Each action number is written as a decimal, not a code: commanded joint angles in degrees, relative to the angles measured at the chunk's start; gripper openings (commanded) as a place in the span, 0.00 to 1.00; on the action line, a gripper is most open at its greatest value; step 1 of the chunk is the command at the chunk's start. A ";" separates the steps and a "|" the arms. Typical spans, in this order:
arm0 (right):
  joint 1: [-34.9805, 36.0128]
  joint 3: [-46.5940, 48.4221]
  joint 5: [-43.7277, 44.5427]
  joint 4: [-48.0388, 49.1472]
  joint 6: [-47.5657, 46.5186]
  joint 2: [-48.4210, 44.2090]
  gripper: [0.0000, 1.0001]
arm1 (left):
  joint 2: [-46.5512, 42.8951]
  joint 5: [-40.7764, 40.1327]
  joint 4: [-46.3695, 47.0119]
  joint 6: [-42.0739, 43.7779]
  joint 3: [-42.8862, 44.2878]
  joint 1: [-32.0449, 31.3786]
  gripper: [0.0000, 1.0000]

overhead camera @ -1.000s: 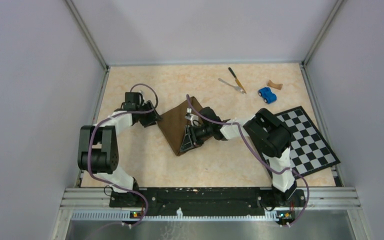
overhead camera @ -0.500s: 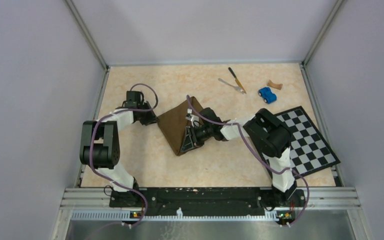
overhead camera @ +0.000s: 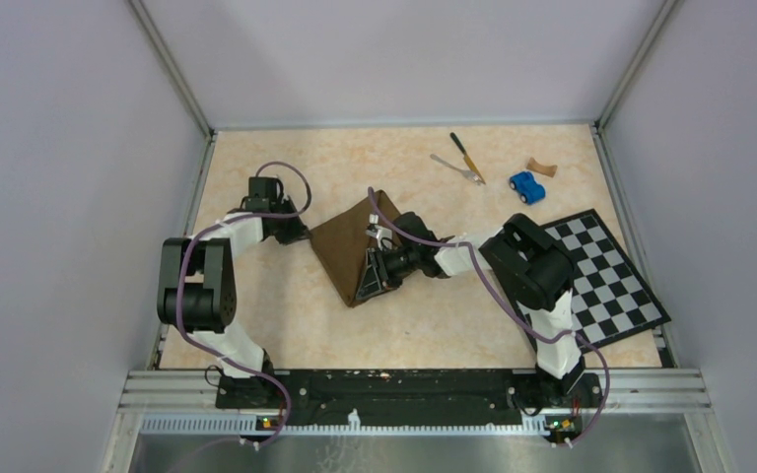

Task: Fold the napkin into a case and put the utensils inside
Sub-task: Smooth out the top corner of the smaller-rectangle-folded napkin at the center of the board.

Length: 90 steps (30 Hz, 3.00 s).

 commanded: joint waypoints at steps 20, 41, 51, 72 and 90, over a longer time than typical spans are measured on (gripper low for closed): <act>2.02 1.69 -2.27 7.08 6.18 -2.42 0.28 | -6.92 -6.65 -4.13 1.16 3.71 -1.90 0.56; 3.61 9.66 -2.13 5.77 6.37 4.53 0.25 | -9.61 7.27 4.30 -4.96 -4.80 -6.79 0.31; 4.06 10.14 -1.55 2.76 4.68 2.48 0.27 | -0.07 -0.85 5.89 -5.51 -2.90 -6.42 0.18; 1.57 14.19 -0.40 -4.68 -2.22 0.47 0.34 | 2.21 0.56 5.60 -4.73 -2.30 -5.47 0.12; -16.33 28.00 -1.61 -8.00 -2.28 6.86 0.28 | -9.90 13.50 3.57 -5.77 -3.29 -11.09 0.17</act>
